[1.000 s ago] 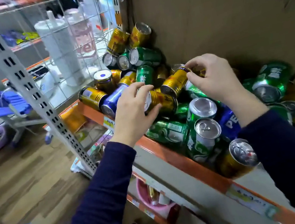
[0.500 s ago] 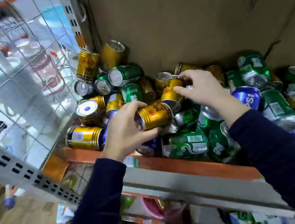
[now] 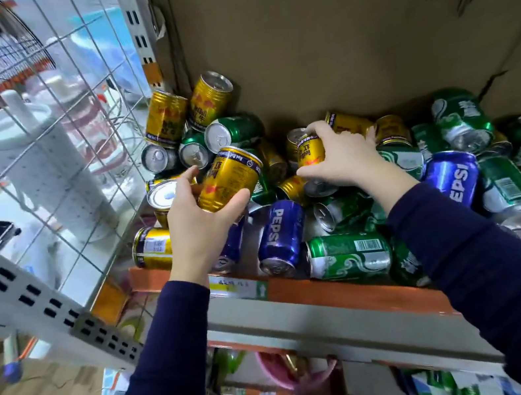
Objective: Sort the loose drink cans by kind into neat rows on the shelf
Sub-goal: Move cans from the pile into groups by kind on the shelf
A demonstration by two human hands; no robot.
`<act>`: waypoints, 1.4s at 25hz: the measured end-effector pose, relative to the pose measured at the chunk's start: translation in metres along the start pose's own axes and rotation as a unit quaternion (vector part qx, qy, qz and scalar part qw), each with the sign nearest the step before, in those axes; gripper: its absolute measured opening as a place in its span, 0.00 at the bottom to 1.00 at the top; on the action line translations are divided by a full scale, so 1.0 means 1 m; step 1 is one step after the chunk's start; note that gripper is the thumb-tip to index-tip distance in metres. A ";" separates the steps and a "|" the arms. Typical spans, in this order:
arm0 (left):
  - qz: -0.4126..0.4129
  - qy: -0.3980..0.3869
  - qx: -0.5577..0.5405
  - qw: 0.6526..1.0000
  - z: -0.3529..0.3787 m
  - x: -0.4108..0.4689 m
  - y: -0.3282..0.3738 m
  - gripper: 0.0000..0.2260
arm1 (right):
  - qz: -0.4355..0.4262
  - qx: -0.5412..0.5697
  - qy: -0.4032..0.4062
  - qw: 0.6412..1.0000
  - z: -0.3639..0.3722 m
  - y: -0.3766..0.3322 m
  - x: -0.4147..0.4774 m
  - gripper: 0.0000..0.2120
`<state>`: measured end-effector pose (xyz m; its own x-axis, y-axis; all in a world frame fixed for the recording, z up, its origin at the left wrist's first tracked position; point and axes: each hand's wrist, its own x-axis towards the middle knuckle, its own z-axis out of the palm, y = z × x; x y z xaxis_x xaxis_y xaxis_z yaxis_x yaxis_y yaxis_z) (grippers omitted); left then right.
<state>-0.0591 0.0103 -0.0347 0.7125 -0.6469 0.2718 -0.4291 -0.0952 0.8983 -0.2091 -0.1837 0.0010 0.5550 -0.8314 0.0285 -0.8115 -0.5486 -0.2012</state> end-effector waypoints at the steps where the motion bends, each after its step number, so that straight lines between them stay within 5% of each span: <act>1: -0.003 -0.014 -0.004 1.000 0.001 0.001 -0.001 0.30 | -0.006 0.015 0.012 1.000 0.001 -0.004 -0.001 0.34; 4: 0.008 -0.042 -0.031 0.999 0.005 0.002 -0.002 0.18 | -0.052 0.086 0.048 0.994 0.002 -0.012 -0.010 0.29; 9: 0.032 -0.029 -0.069 0.997 0.019 0.004 0.015 0.25 | -0.012 0.275 0.134 0.952 -0.017 0.006 -0.036 0.40; 13: 0.051 -0.056 -0.133 0.988 0.046 -0.002 0.053 0.24 | 0.008 0.321 0.199 0.926 -0.046 0.044 -0.067 0.41; 22: 0.148 -0.213 -0.238 0.936 0.199 -0.092 0.173 0.22 | 0.123 0.351 0.276 0.886 -0.086 0.234 -0.196 0.36; 35: 0.160 -0.404 -0.203 0.877 0.424 -0.285 0.257 0.19 | 0.257 0.405 0.300 0.825 -0.067 0.477 -0.395 0.29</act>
<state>-0.6078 -0.1505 -0.0278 -0.1050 -0.9322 0.3464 -0.1854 0.3605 0.9141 -0.8273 -0.1232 -0.0402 -0.2118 -0.9632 0.1653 -0.3889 -0.0722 -0.9185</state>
